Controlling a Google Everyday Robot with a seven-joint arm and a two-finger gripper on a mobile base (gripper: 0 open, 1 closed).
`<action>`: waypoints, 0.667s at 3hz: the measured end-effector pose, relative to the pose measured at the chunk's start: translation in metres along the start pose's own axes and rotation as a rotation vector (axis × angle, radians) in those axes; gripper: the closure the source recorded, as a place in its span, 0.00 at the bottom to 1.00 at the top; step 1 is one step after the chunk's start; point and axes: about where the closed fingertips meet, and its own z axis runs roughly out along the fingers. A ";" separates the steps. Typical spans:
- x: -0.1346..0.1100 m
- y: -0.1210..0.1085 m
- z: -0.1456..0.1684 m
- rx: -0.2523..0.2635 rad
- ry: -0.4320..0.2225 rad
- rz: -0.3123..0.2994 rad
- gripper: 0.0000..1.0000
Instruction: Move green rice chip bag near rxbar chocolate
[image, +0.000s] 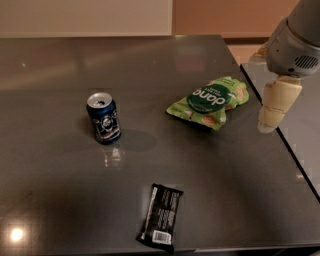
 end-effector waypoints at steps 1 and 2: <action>-0.005 -0.031 0.018 -0.011 -0.019 -0.048 0.00; -0.007 -0.060 0.035 -0.018 -0.065 -0.101 0.00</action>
Offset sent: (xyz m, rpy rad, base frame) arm 0.1035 0.0026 -0.0286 0.0853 -0.0019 0.2075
